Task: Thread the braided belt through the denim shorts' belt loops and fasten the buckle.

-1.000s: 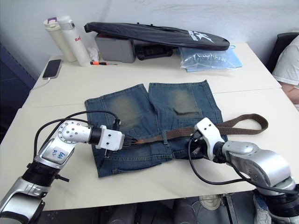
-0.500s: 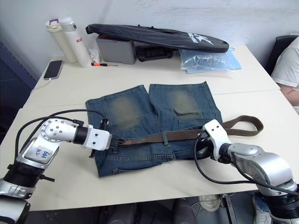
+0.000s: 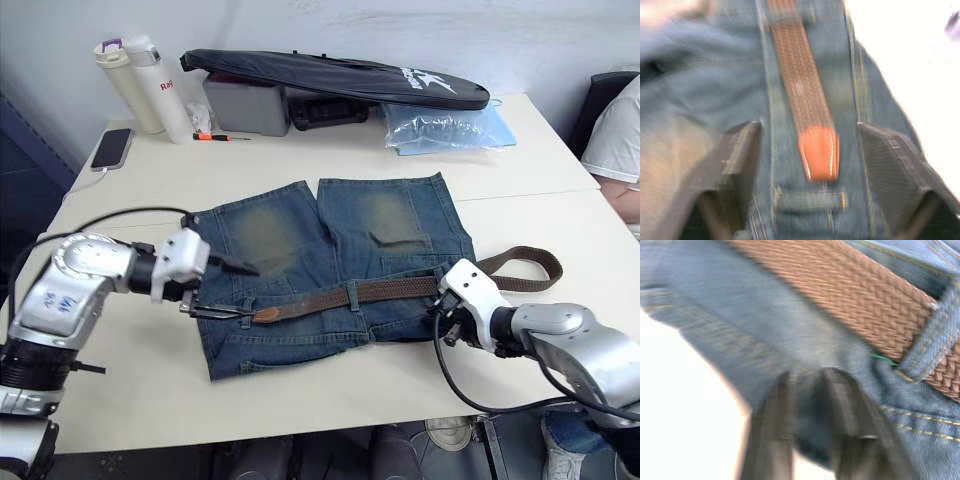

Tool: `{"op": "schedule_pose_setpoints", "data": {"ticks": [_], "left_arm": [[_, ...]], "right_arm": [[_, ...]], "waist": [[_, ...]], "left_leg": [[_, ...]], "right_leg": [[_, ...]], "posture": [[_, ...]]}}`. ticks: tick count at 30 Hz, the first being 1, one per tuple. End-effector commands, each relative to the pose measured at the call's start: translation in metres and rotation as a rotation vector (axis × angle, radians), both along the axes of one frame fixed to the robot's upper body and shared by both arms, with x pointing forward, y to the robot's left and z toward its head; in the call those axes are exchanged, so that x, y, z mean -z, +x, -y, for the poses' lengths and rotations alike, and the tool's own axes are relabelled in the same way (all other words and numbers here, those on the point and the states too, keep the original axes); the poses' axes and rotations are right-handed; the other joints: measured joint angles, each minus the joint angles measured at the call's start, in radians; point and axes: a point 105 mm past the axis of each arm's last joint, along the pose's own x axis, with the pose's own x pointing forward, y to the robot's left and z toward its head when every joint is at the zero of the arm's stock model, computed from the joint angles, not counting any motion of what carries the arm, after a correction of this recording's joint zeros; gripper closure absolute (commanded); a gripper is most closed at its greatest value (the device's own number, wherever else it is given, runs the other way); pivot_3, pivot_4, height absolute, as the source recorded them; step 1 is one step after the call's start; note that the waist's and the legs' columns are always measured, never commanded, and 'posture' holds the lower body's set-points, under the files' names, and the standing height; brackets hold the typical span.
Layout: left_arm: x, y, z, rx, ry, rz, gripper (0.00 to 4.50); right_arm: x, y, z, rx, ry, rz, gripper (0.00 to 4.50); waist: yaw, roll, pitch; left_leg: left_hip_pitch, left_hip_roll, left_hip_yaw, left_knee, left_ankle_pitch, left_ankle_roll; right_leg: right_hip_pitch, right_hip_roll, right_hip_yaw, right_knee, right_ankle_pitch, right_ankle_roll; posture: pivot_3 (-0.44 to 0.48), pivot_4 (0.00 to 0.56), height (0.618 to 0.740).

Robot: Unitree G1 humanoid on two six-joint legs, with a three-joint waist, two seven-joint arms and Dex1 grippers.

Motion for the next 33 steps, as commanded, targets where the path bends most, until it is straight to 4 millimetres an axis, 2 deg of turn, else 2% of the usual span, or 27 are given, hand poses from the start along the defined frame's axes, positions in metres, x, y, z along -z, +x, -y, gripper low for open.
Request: {"op": "schedule_pose_setpoints", "data": {"ticks": [1,2,4,8,13,15,17,21,24,33], "left_arm": [[-0.038,-0.008,-0.001,0.004,-0.120,-0.077,0.00],[-0.042,-0.008,0.000,0.000,-0.136,-0.089,0.00],[-0.045,-0.008,0.002,-0.015,-0.144,-0.088,0.00],[-0.039,-0.007,0.004,-0.043,-0.108,-0.073,0.00],[-0.029,-0.012,0.008,-0.045,-0.089,-0.087,0.00],[-0.026,-0.013,0.009,-0.048,-0.089,-0.086,0.00],[-0.026,-0.013,0.011,-0.051,-0.099,-0.085,0.00],[-0.022,-0.012,0.015,-0.047,-0.105,-0.084,0.00],[-0.020,-0.010,0.021,-0.035,-0.113,-0.078,0.00],[-0.013,-0.004,0.031,-0.019,-0.107,-0.062,0.00]], "right_arm": [[-0.024,-0.012,-0.011,-0.202,-0.038,0.034,1.36],[-0.023,-0.012,-0.014,-0.237,-0.061,0.031,1.07],[-0.019,-0.013,-0.018,-0.295,-0.102,0.027,0.08],[0.002,-0.001,-0.023,-0.351,-0.217,0.057,0.03],[0.015,0.012,-0.013,-0.334,-0.305,0.062,0.03],[0.014,0.016,-0.003,-0.331,-0.344,0.080,0.53],[0.006,0.018,0.008,-0.343,-0.383,0.110,1.23],[-0.003,0.023,0.028,-0.370,-0.474,0.145,3.27],[-0.014,0.036,0.050,-0.391,-0.589,0.188,4.47],[-0.027,0.067,0.071,-0.420,-0.722,0.262,4.47]], "waist": [[-0.001,0.000,0.000],[-0.003,0.000,0.000],[-0.004,0.000,0.000],[-0.004,0.000,0.001],[0.000,0.000,0.001],[0.000,0.000,0.001],[0.001,0.000,0.001],[0.000,0.000,0.001],[-0.001,0.001,0.001],[-0.001,0.003,0.001]], "left_leg": [[0.000,0.000,0.000,0.000,0.000,0.000],[0.001,0.000,0.000,0.000,0.000,0.000],[0.001,0.000,0.000,-0.001,0.000,0.000],[0.001,0.000,0.000,-0.001,0.000,0.000],[0.000,0.000,0.001,0.000,0.004,-0.006],[0.000,0.000,0.001,0.000,0.004,-0.006],[0.000,0.000,0.001,0.000,0.004,-0.006],[0.000,-0.001,0.001,0.000,0.003,-0.006],[0.001,-0.001,0.001,0.000,0.004,-0.006],[0.001,0.000,0.003,0.000,0.004,-0.008]], "right_leg": [[0.000,0.000,0.000,0.000,0.000,0.000],[0.000,0.000,0.000,0.000,0.000,0.000],[0.000,0.000,0.000,0.000,0.000,0.000],[0.000,0.000,0.000,0.000,0.000,0.000],[-0.001,0.000,0.001,0.000,0.000,0.000],[-0.001,0.000,0.001,-0.001,0.000,0.000],[0.000,0.000,0.001,-0.001,0.000,0.000],[0.000,-0.001,0.001,-0.001,0.000,0.000],[0.000,-0.001,0.001,0.000,0.000,0.000],[0.000,0.000,0.002,0.000,0.000,0.000]], "posture": [[0.000,0.150,0.740],[0.000,0.150,0.740],[0.000,0.150,0.740],[0.000,0.150,0.740],[0.000,0.150,0.740],[0.000,0.150,0.740],[0.000,0.150,0.740],[0.000,0.150,0.740],[0.000,0.150,0.740],[0.000,0.150,0.740]]}}
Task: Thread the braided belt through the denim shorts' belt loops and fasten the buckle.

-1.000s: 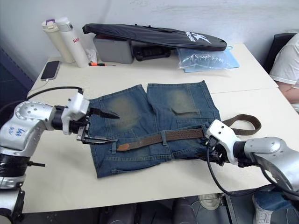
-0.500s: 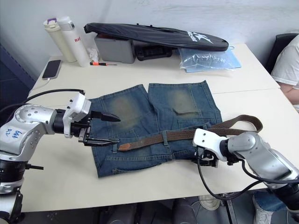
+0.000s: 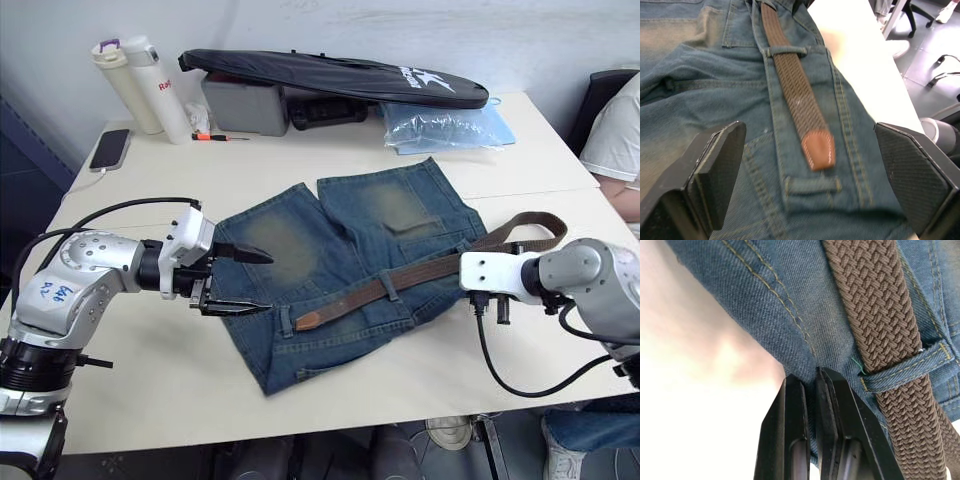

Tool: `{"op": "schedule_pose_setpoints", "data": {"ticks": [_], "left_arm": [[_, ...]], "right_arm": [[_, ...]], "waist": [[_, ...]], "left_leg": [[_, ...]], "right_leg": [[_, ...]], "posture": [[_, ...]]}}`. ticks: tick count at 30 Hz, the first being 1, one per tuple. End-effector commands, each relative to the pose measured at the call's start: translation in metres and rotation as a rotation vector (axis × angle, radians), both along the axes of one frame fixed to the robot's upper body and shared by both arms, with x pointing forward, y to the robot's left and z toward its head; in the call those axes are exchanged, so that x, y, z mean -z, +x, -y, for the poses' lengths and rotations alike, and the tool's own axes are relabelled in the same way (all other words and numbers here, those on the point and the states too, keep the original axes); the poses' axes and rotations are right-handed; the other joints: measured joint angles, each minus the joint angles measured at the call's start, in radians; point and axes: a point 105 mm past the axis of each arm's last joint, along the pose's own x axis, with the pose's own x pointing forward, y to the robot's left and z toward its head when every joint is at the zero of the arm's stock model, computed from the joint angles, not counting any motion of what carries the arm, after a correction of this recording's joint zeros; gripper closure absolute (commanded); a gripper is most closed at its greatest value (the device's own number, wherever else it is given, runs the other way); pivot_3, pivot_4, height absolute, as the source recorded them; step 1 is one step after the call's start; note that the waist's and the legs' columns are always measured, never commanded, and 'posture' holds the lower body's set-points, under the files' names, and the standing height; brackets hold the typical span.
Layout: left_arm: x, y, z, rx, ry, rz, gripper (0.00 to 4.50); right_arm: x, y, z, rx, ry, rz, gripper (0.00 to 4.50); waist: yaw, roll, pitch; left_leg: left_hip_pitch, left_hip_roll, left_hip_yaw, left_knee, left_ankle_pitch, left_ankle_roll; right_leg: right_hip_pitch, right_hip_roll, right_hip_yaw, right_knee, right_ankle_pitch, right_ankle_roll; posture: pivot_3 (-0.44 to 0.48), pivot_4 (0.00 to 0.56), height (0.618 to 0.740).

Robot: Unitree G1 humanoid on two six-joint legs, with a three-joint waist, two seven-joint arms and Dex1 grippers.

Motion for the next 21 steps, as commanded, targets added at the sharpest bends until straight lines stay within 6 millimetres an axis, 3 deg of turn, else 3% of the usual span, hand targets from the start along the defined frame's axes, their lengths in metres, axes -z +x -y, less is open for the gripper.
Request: {"op": "schedule_pose_setpoints", "data": {"ticks": [1,2,3,7,8,11,13,15,19,21], "left_arm": [[-0.006,0.002,0.006,0.020,0.000,0.048,0.00],[-0.006,0.002,0.006,0.024,0.001,0.049,0.00],[-0.005,0.002,0.007,0.028,0.000,0.049,0.00],[-0.004,0.004,0.009,0.043,0.007,0.052,0.00],[-0.003,0.004,0.009,0.047,0.007,0.052,0.00],[-0.004,0.005,0.010,0.059,0.005,0.053,0.00],[-0.003,0.006,0.012,0.069,0.008,0.054,0.00],[-0.001,0.006,0.014,0.086,0.015,0.052,0.00],[-0.002,0.007,0.014,0.104,0.027,0.050,0.00],[-0.003,0.007,0.014,0.103,0.028,0.053,0.00]], "right_arm": [[-0.010,0.008,0.009,0.010,-0.039,0.055,4.47],[-0.016,0.007,0.008,0.023,-0.015,0.063,4.47],[-0.022,0.005,0.009,0.030,-0.002,0.066,3.65],[-0.055,-0.008,0.008,0.094,0.084,0.071,1.71],[-0.064,-0.013,0.007,0.119,0.118,0.065,1.40],[-0.081,-0.034,-0.017,0.123,0.310,-0.002,0.02],[-0.086,-0.045,-0.038,0.099,0.425,-0.033,0.02],[-0.086,-0.059,-0.070,0.092,0.653,-0.124,0.02],[-0.061,-0.082,-0.112,0.119,0.901,-0.260,0.02],[-0.050,-0.089,-0.121,0.173,0.993,-0.308,0.02]], "waist": [[0.002,0.000,0.000],[0.003,0.000,0.000],[0.002,0.000,0.000],[0.003,0.004,0.000],[0.003,0.004,0.000],[0.003,0.004,0.000],[0.003,0.003,0.000],[0.001,0.001,0.000],[0.004,-0.004,-0.001],[0.008,-0.003,-0.001]], "left_leg": [[0.000,0.000,0.000,0.000,0.000,0.000],[0.000,0.000,0.000,0.000,0.000,0.000],[-0.001,0.000,0.000,0.000,0.000,0.000],[-0.001,0.000,0.000,0.000,0.000,-0.001],[-0.001,0.000,0.001,0.001,0.000,-0.001],[0.000,0.000,0.000,0.000,0.000,-0.001],[0.001,0.001,0.000,0.000,0.000,0.000],[0.001,0.001,0.000,0.000,0.000,0.000],[0.002,0.001,0.000,0.000,0.000,0.000],[0.002,0.001,-0.002,0.000,0.000,0.000]], "right_leg": [[0.000,0.000,0.000,0.000,0.000,0.000],[0.000,0.000,0.000,0.000,0.000,0.000],[0.000,0.000,0.000,0.000,0.000,0.000],[0.000,0.000,0.000,0.000,0.000,0.001],[0.000,0.000,0.000,0.000,0.000,0.001],[0.000,0.000,0.000,0.001,0.000,0.001],[0.001,0.000,0.000,0.001,0.000,0.001],[0.001,0.000,0.000,0.001,0.000,0.001],[0.001,0.000,0.000,0.002,0.000,0.000],[0.002,0.001,-0.001,0.002,0.000,0.000]], "posture": [[0.000,0.150,0.740],[0.000,0.150,0.740],[0.000,0.150,0.740],[0.000,0.150,0.740],[0.000,0.150,0.740],[0.000,0.150,0.740],[0.000,0.150,0.740],[0.000,0.150,0.740],[0.000,0.150,0.740],[0.000,0.150,0.740]]}}
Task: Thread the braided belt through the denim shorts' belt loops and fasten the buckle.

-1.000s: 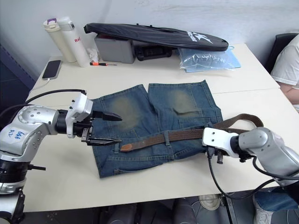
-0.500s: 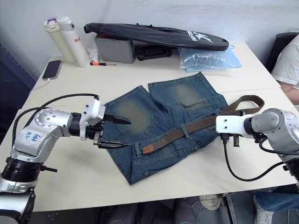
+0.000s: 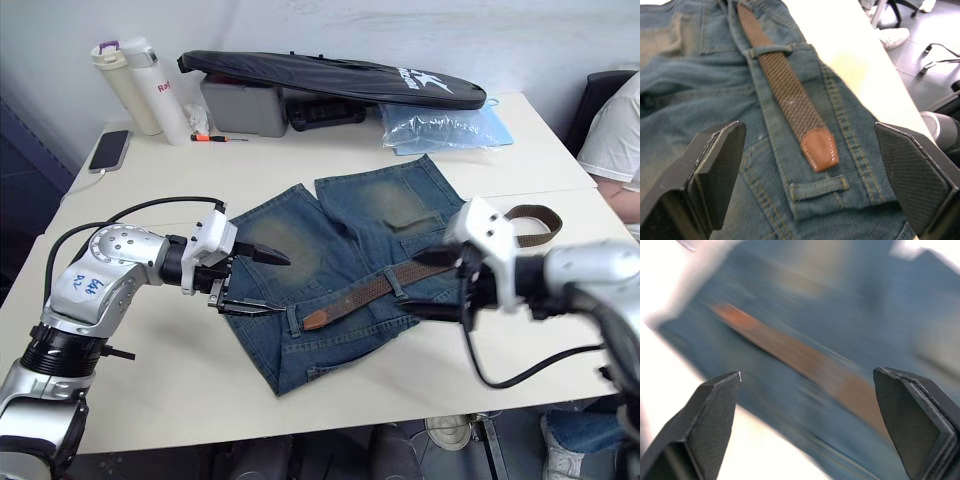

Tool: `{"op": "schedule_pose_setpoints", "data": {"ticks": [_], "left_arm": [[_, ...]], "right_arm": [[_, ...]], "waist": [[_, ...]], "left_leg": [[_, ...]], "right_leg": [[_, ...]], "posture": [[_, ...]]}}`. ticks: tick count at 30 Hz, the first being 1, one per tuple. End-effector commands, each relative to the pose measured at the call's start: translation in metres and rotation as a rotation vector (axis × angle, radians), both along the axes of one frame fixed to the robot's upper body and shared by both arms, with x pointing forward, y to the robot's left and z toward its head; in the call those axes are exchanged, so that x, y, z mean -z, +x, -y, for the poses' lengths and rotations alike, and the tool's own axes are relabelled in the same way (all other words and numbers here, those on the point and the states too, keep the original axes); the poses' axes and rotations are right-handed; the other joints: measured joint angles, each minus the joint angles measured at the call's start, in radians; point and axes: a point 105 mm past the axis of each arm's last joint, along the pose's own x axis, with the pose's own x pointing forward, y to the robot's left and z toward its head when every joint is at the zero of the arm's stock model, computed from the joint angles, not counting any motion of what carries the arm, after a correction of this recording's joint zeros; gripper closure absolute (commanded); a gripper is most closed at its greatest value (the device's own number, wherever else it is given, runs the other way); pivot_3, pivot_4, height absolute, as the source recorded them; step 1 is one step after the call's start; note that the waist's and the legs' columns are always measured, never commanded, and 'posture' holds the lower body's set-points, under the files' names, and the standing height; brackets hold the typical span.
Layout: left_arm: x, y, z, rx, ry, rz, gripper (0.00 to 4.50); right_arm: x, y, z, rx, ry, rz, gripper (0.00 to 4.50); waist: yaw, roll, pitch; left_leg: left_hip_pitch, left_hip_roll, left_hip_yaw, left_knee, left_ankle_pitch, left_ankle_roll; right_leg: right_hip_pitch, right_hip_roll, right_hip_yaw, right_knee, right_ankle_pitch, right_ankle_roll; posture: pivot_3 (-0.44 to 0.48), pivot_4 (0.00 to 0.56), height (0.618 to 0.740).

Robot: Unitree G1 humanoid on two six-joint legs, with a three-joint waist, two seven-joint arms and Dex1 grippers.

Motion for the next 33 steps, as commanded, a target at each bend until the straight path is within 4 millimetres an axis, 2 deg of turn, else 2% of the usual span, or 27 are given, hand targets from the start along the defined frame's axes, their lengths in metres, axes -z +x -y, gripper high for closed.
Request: {"op": "schedule_pose_setpoints", "data": {"ticks": [1,3,6,9,14,19,23,33], "left_arm": [[-0.007,0.003,-0.003,-0.010,0.012,0.034,0.00],[-0.006,0.004,-0.004,-0.022,0.020,0.039,0.00],[-0.005,0.004,-0.004,-0.037,0.019,0.045,0.00],[-0.005,0.003,-0.004,-0.043,0.023,0.047,0.00],[-0.004,0.000,-0.008,-0.048,0.041,0.050,0.00],[-0.001,0.000,-0.013,-0.073,0.069,0.068,0.00],[0.004,-0.003,-0.017,-0.085,0.084,0.068,0.00],[0.002,-0.004,-0.024,-0.120,0.088,0.086,0.00]], "right_arm": [[0.017,-0.012,-0.010,0.103,0.142,-0.144,0.02],[0.034,-0.010,-0.012,0.197,0.300,-0.310,0.02],[0.046,-0.008,-0.020,0.264,0.472,-0.410,0.02],[0.060,-0.003,-0.026,0.348,0.573,-0.490,0.02],[0.066,0.008,-0.033,0.439,0.701,-0.581,0.02],[0.081,0.019,-0.036,0.569,0.696,-0.660,0.02],[0.084,0.024,-0.043,0.614,0.718,-0.711,0.02],[0.076,0.031,-0.055,0.603,0.716,-0.807,0.02]], "waist": [[0.002,0.001,0.000],[0.000,-0.001,-0.001],[-0.001,0.001,-0.002],[-0.005,0.002,-0.002],[-0.010,0.003,-0.002],[-0.022,0.003,-0.001],[-0.031,0.003,-0.001],[-0.034,0.003,-0.001]], "left_leg": [[-0.001,-0.001,0.000,0.000,0.000,0.000],[-0.003,-0.002,0.000,0.002,0.000,-0.001],[-0.002,-0.002,0.000,0.001,-0.001,0.001],[-0.001,-0.002,0.000,-0.001,-0.001,0.002],[0.000,-0.001,0.000,-0.002,-0.001,0.002],[0.002,-0.001,0.000,-0.003,-0.001,0.002],[0.003,-0.001,0.000,-0.004,-0.001,0.003],[0.004,-0.001,0.001,-0.004,-0.001,0.003]], "right_leg": [[-0.001,-0.001,0.000,0.000,0.000,0.000],[-0.001,-0.002,0.001,0.000,0.000,0.000],[-0.001,-0.002,0.001,0.001,0.001,-0.001],[-0.002,-0.001,0.001,0.002,0.001,-0.001],[-0.002,-0.001,0.001,0.004,0.000,-0.002],[-0.002,-0.001,0.001,0.006,0.000,-0.003],[-0.002,-0.001,0.001,0.006,-0.001,-0.003],[-0.001,-0.001,0.002,0.006,-0.001,-0.004]], "posture": [[0.000,0.150,0.740],[0.000,0.150,0.740],[0.000,0.150,0.740],[0.000,0.150,0.740],[0.000,0.150,0.740],[0.000,0.150,0.740],[0.000,0.150,0.740],[0.000,0.150,0.740]]}}
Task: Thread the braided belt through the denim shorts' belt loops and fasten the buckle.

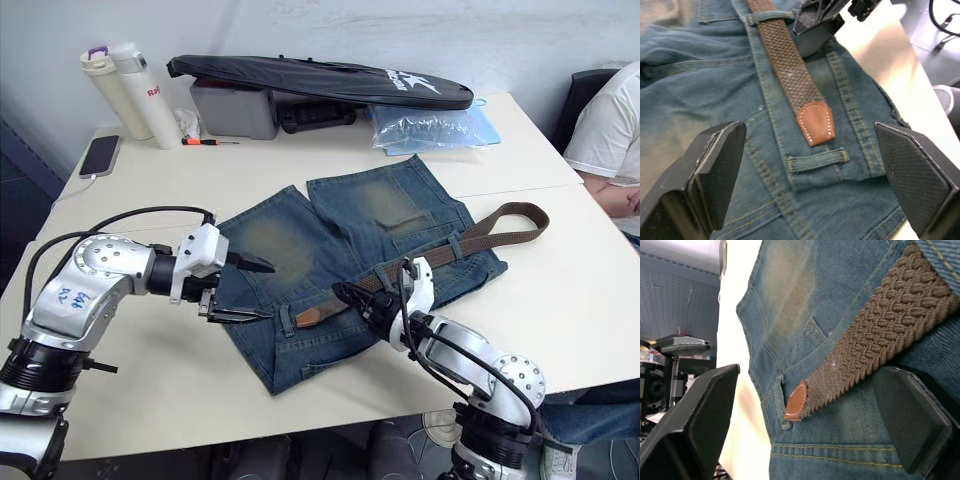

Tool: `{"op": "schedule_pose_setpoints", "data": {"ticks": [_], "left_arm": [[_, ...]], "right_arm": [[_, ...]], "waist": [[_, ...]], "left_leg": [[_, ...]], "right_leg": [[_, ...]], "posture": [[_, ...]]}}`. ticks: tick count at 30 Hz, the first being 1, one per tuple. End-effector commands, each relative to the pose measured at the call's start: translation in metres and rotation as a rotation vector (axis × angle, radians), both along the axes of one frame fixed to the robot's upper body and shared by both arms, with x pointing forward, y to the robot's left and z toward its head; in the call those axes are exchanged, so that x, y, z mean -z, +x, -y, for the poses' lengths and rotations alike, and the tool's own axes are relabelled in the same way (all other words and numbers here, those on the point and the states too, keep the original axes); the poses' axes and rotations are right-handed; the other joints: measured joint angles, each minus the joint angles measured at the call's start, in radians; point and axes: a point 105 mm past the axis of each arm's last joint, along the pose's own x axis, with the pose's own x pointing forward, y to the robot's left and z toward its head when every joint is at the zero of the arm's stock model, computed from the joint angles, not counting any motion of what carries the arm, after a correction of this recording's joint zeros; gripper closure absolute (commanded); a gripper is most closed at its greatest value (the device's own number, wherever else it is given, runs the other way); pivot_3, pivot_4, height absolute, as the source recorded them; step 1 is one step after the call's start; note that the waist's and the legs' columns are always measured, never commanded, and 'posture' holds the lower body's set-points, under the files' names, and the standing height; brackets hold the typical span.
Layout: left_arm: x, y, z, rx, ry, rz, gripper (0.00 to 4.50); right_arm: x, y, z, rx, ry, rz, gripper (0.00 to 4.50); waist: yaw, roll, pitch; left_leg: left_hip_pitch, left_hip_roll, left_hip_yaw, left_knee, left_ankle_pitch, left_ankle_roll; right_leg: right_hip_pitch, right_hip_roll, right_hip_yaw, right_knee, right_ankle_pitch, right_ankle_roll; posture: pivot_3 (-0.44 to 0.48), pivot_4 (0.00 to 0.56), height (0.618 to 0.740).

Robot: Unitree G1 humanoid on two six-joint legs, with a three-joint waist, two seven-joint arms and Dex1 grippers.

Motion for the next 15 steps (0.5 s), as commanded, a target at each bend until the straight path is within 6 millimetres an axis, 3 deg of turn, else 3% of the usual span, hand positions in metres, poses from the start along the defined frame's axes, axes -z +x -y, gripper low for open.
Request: {"op": "schedule_pose_setpoints", "data": {"ticks": [1,3,8,11,15], "left_arm": [[-0.009,-0.003,-0.003,-0.004,-0.002,0.051,0.00],[-0.008,-0.004,-0.004,-0.008,-0.004,0.047,0.00],[-0.007,-0.005,-0.011,-0.028,0.013,0.045,0.00],[-0.007,-0.005,-0.013,-0.035,0.020,0.046,0.00],[-0.007,-0.005,-0.015,-0.041,0.024,0.046,0.00]], "right_arm": [[-0.003,-0.002,-0.005,-0.033,0.018,-0.018,0.40],[-0.001,-0.003,-0.006,-0.046,0.008,-0.028,0.80],[-0.004,-0.003,-0.014,-0.088,-0.005,-0.007,2.86],[-0.015,0.002,-0.020,-0.097,0.018,0.026,4.41],[-0.024,0.007,-0.023,-0.101,0.044,0.058,4.41]], "waist": [[0.000,0.000,0.000],[0.000,0.000,0.000],[0.002,-0.001,0.001],[0.002,-0.001,0.001],[0.002,-0.001,0.002]], "left_leg": [[0.000,0.000,0.000,0.000,0.000,0.000],[0.000,0.000,0.000,0.000,0.000,0.001],[0.000,0.001,0.000,0.000,0.000,0.002],[0.000,0.001,0.000,0.000,0.000,0.002],[0.000,0.001,0.000,-0.001,-0.001,0.003]], "right_leg": [[0.000,0.000,0.000,0.000,0.000,0.000],[0.000,0.000,0.000,0.000,0.000,0.000],[0.000,0.000,0.000,-0.001,0.000,0.000],[0.000,0.001,0.000,-0.001,0.000,0.000],[-0.001,0.001,0.000,-0.001,0.000,0.000]], "posture": [[0.000,0.150,0.740],[0.000,0.150,0.740],[0.000,0.150,0.740],[0.000,0.150,0.740],[0.000,0.150,0.740]]}}
